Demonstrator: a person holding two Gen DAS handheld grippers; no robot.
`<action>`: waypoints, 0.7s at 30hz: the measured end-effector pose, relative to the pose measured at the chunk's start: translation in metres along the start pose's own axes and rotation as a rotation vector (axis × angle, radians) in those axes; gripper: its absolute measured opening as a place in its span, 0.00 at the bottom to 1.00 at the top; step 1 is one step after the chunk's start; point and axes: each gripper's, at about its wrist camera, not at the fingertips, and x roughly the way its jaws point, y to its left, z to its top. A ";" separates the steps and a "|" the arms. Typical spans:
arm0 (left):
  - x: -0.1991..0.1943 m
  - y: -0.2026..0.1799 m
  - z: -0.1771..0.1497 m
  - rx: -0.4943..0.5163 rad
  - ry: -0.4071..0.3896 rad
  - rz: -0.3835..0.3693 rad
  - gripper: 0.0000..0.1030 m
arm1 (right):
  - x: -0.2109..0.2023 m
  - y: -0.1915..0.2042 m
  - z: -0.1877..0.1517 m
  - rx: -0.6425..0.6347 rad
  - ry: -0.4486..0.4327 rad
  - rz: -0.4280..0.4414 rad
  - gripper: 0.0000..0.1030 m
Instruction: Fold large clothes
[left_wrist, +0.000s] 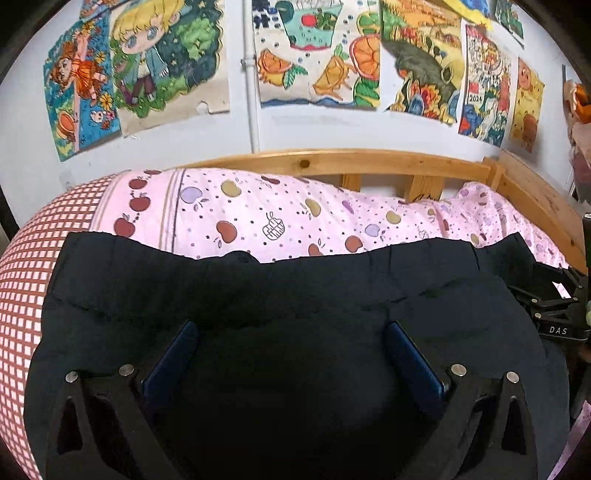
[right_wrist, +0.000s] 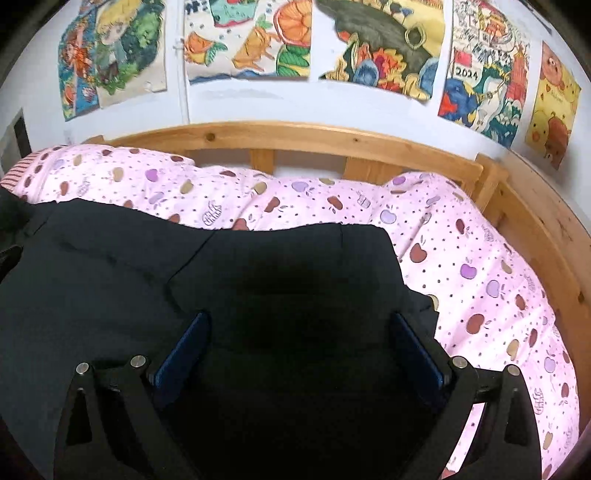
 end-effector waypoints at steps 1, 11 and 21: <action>0.004 -0.001 -0.001 0.004 0.010 -0.003 1.00 | 0.003 0.001 0.000 0.001 0.007 0.003 0.97; 0.011 -0.020 -0.016 0.071 -0.021 0.054 1.00 | 0.012 -0.019 -0.030 0.120 -0.051 0.096 0.98; -0.017 -0.014 -0.022 0.072 -0.100 0.030 1.00 | -0.015 -0.045 -0.048 0.230 -0.207 0.218 0.98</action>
